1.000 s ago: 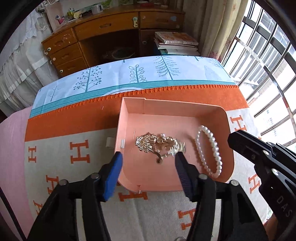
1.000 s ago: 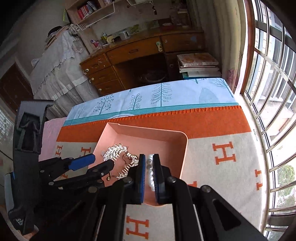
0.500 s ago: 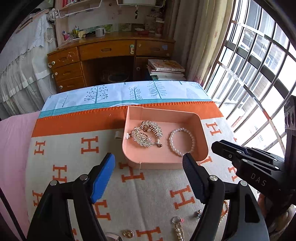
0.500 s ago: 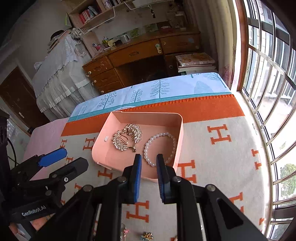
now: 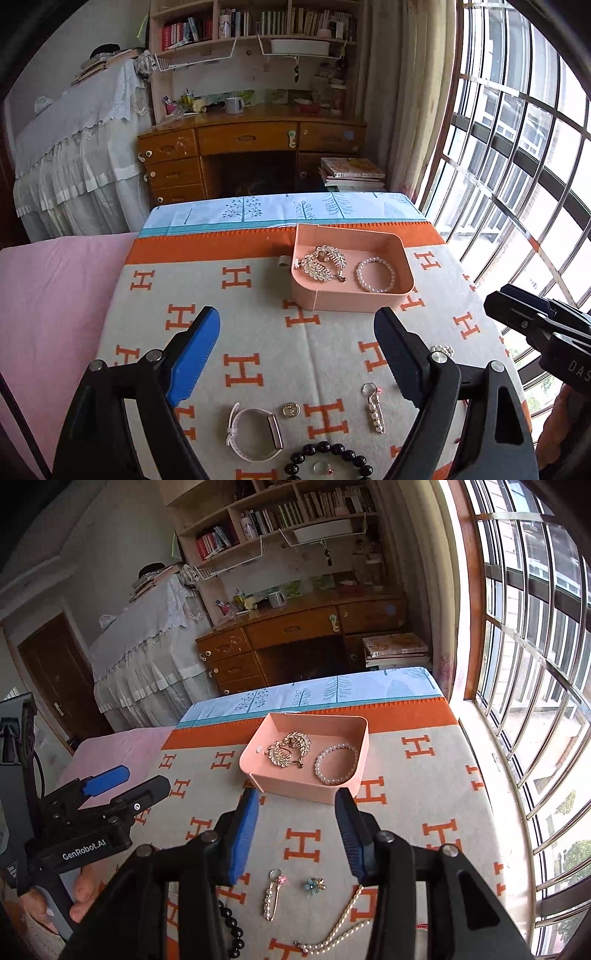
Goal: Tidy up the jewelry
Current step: 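Withdraw both open tools from the pink box toward the remaining jewelry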
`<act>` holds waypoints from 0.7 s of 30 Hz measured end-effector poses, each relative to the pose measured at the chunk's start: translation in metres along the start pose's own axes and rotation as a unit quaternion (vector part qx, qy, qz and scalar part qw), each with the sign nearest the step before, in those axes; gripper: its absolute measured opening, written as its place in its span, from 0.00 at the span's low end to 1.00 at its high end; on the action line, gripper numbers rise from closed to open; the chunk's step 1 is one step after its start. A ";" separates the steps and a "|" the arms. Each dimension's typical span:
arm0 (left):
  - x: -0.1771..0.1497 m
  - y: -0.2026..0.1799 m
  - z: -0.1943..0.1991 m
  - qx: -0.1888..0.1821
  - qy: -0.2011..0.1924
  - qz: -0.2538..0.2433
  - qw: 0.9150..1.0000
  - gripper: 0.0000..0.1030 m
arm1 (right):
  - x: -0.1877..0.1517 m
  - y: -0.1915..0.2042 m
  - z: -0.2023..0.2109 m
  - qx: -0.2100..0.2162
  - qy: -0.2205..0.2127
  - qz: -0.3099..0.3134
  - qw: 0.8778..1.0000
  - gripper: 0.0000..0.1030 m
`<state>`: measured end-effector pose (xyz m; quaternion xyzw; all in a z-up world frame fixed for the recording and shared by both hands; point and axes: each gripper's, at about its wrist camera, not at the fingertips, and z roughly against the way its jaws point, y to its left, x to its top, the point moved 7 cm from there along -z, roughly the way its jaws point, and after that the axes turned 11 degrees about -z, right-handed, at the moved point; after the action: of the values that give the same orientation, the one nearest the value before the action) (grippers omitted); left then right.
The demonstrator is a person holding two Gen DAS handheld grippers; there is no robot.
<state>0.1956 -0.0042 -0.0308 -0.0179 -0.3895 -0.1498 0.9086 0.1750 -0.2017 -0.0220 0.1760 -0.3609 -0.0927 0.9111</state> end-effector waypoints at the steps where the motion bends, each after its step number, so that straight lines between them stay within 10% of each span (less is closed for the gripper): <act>1: -0.005 0.002 0.006 0.005 -0.003 0.004 1.000 0.82 | -0.003 0.003 0.006 0.002 -0.001 0.003 1.000 0.42; 21: -0.094 0.015 0.044 0.015 0.043 0.029 0.999 0.85 | -0.071 0.031 0.043 0.003 -0.005 0.070 0.998 0.42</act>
<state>0.1073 0.0408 -0.0661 -0.0093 -0.3517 -0.1184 0.9285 0.0952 -0.1633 -0.0252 0.1521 -0.3775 -0.0285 0.9130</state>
